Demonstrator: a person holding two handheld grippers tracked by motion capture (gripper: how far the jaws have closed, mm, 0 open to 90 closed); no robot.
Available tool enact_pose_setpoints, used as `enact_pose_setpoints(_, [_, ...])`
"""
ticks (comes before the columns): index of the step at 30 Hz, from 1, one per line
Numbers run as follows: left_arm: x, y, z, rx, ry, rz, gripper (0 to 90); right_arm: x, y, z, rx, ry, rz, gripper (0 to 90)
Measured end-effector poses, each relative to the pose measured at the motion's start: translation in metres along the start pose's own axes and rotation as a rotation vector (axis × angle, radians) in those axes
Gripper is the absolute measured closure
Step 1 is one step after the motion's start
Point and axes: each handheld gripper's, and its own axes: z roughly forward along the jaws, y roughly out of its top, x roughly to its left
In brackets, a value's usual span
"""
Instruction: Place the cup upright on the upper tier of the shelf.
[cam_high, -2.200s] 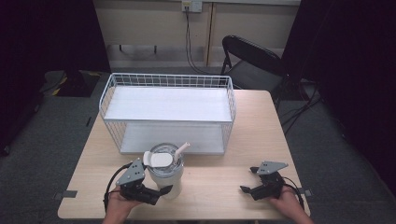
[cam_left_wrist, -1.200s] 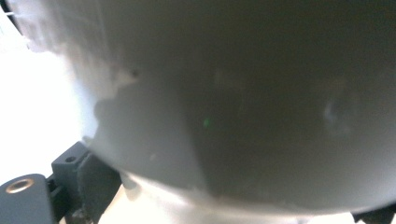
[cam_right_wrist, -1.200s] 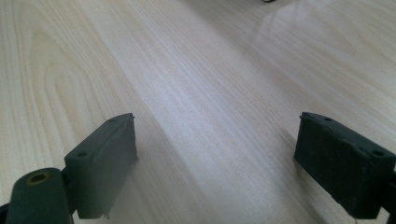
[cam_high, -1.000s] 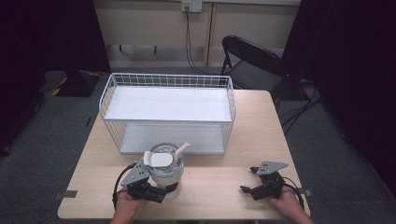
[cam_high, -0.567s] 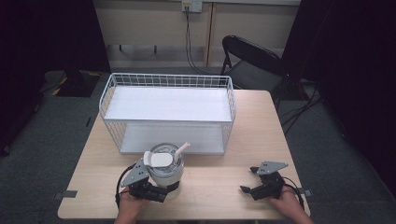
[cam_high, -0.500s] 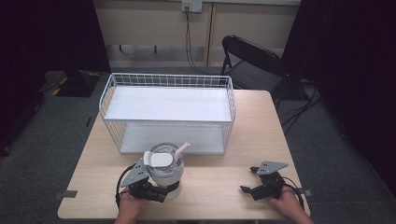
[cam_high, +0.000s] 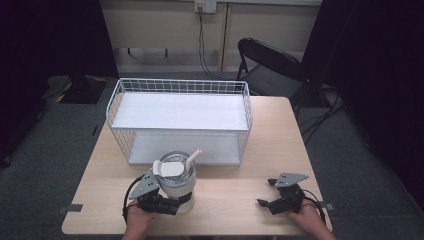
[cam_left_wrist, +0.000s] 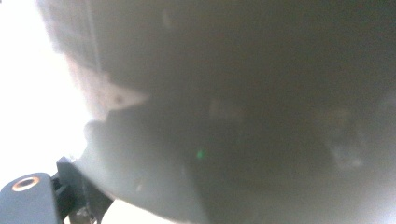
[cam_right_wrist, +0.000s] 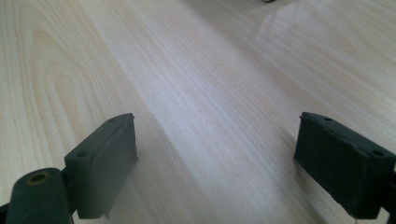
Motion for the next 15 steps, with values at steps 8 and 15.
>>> enact_pose_setpoints(8, [0.002, 0.008, -0.007, -0.013, 0.014, -0.005, 8.6, 0.0, 0.0, 0.0, 0.0, 0.0, 0.0, 12.2])
enact_pose_setpoints(15, [0.006, 0.02, -0.013, -0.013, 0.025, -0.035, 8.7, 0.0, 0.0, 0.0, 0.0, 0.0, -0.001, 12.2])
